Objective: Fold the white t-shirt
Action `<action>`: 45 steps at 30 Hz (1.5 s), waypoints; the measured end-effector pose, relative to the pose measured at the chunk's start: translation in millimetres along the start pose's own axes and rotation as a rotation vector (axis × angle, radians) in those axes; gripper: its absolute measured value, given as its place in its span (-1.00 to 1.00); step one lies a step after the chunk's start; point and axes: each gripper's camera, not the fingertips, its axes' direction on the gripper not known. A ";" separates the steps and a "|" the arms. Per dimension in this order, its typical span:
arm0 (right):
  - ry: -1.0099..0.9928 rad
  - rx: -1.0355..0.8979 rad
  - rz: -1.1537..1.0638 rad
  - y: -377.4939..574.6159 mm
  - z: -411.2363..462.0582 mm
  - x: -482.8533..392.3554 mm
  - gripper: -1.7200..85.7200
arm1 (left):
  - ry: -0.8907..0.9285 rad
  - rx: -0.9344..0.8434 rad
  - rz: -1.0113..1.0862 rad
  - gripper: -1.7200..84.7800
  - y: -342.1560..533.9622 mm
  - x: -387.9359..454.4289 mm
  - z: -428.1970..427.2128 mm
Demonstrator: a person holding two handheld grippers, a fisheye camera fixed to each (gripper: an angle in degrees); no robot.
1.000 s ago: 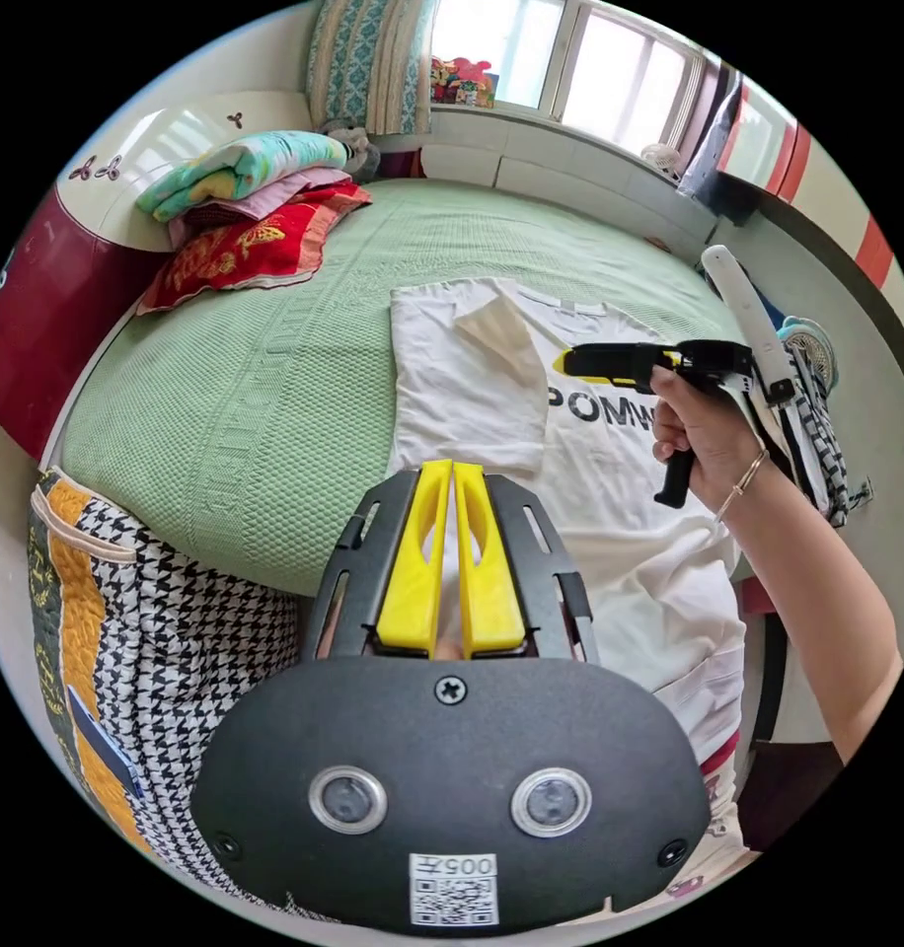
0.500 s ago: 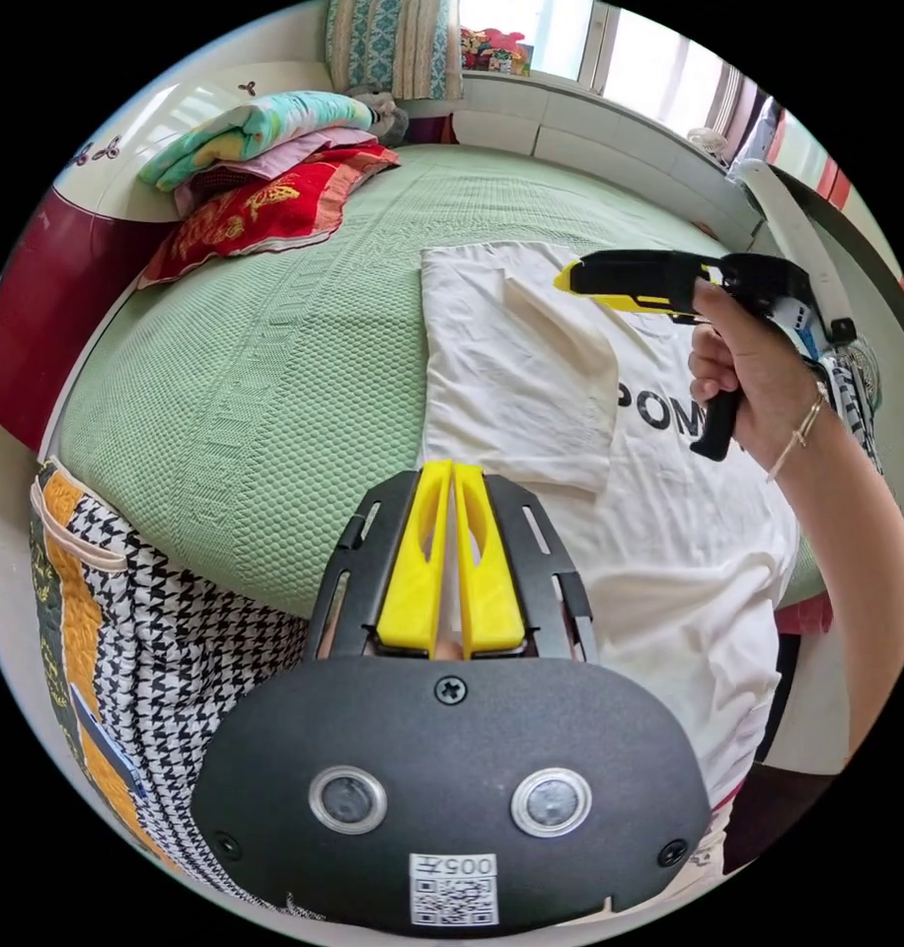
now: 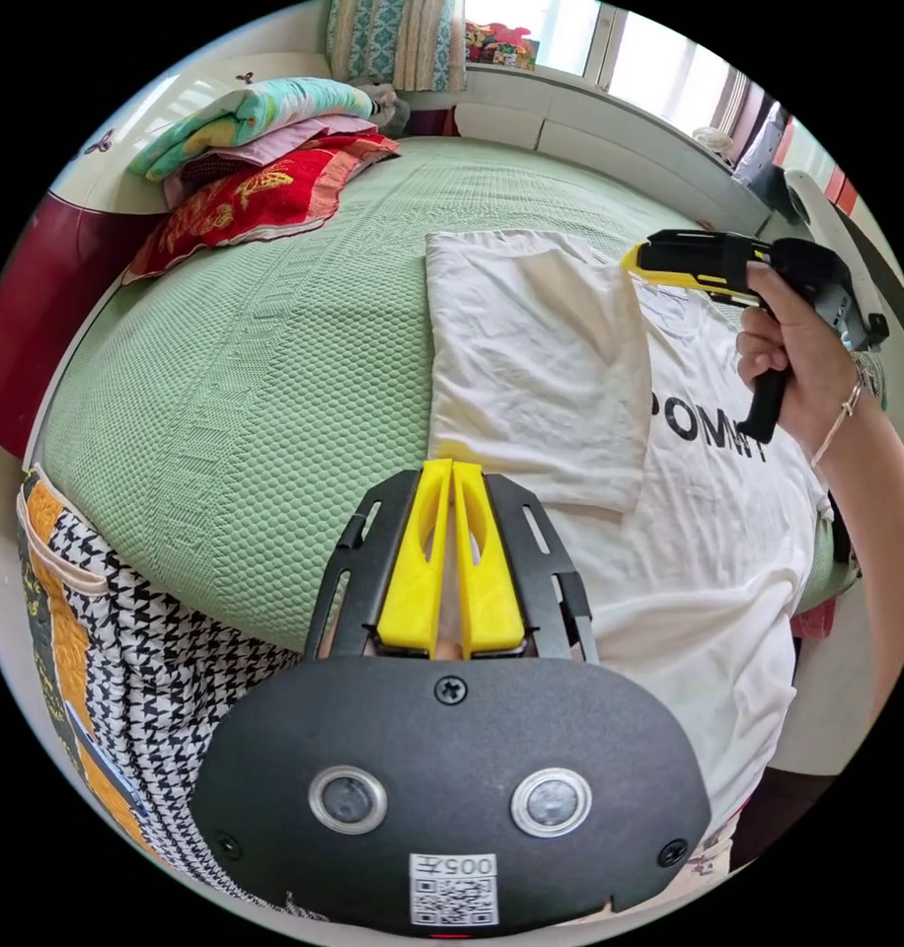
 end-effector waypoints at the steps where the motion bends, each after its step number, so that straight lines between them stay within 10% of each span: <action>1: 0.044 0.012 0.015 -2.1 -6.0 6.2 -0.98 | -0.003 0.002 0.007 -0.97 -0.4 1.8 1.9; 9: 0.163 -0.006 0.182 6.7 -20.4 50.1 -0.98 | 0.011 -0.010 0.019 -0.97 -7.7 9.7 13.5; 25: 0.268 -0.092 -0.302 120.5 32.7 -107.5 -0.98 | -0.055 -0.046 0.032 -0.97 -22.0 47.4 37.2; 45: 0.251 -0.106 -0.014 249.2 -106.0 60.5 -0.98 | -0.200 -0.070 0.084 -0.97 -38.4 134.2 36.4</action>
